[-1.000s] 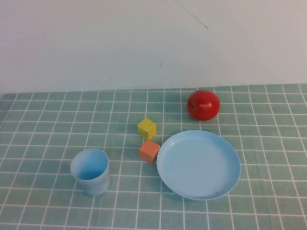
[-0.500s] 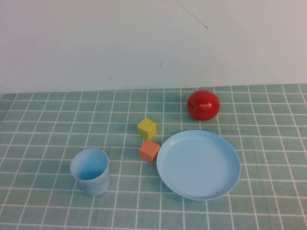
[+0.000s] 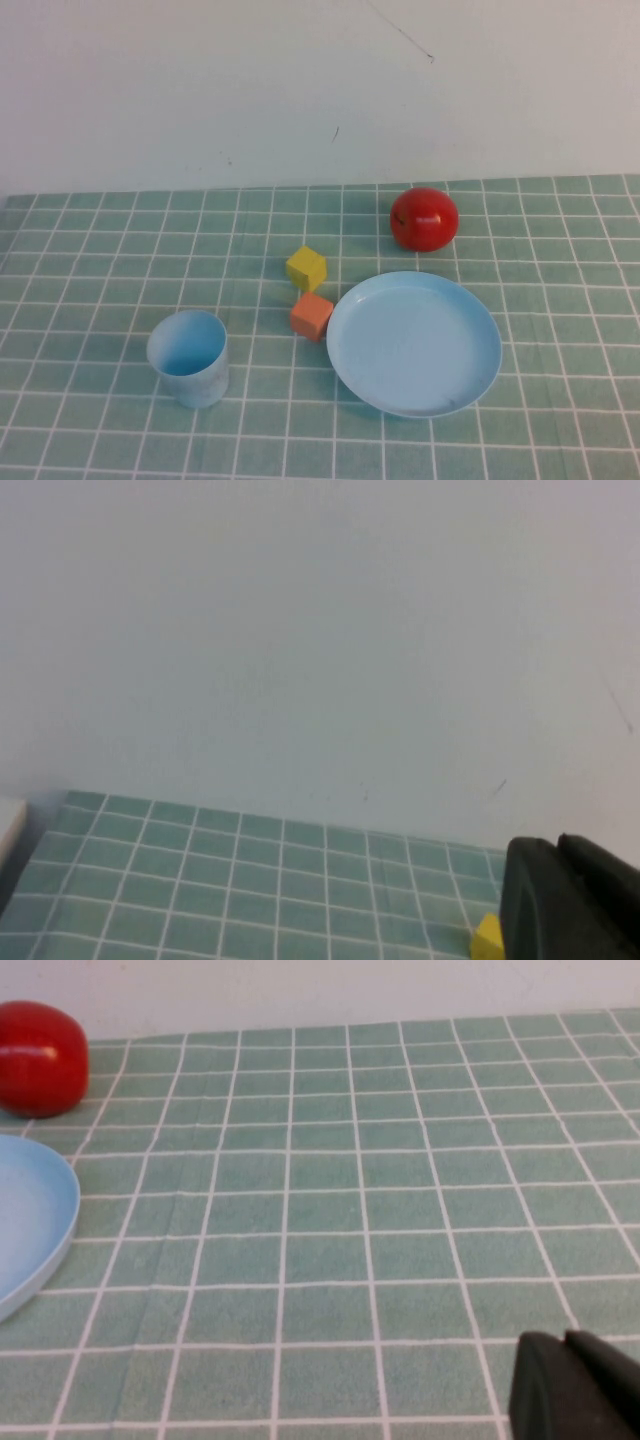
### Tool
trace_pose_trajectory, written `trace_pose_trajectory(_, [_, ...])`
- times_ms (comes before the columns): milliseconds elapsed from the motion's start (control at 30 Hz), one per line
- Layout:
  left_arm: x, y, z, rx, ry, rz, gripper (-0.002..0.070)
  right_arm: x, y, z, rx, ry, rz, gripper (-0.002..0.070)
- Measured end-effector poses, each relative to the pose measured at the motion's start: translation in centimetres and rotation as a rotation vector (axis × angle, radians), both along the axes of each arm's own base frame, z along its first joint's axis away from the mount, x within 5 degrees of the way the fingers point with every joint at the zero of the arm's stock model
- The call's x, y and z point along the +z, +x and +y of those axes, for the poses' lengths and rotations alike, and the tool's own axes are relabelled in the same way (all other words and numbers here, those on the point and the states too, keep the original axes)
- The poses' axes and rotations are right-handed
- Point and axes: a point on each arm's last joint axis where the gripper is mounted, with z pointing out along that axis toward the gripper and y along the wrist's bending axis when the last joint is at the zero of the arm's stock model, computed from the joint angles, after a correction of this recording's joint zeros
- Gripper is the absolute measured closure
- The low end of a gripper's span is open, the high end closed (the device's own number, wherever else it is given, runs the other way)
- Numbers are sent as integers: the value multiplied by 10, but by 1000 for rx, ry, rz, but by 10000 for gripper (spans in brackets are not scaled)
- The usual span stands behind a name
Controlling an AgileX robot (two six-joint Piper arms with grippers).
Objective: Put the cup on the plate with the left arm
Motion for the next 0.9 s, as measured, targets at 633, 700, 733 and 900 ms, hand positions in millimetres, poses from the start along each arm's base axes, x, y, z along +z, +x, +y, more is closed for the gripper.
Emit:
trace_pose_trajectory(633, [14,131,-23,-302,125,662,677,0,0,0,-1,1,0,678])
trace_pose_trajectory(700, [8,156,-26,-349,128,731,673,0,0,0,-1,1,0,678])
trace_pose_trajectory(733, [6,166,-28,-366,127,753,666,0,0,0,-1,1,0,678])
trace_pose_trajectory(900, [-21,217,-29,-400,151,887,571,0,0,0,-1,1,0,678])
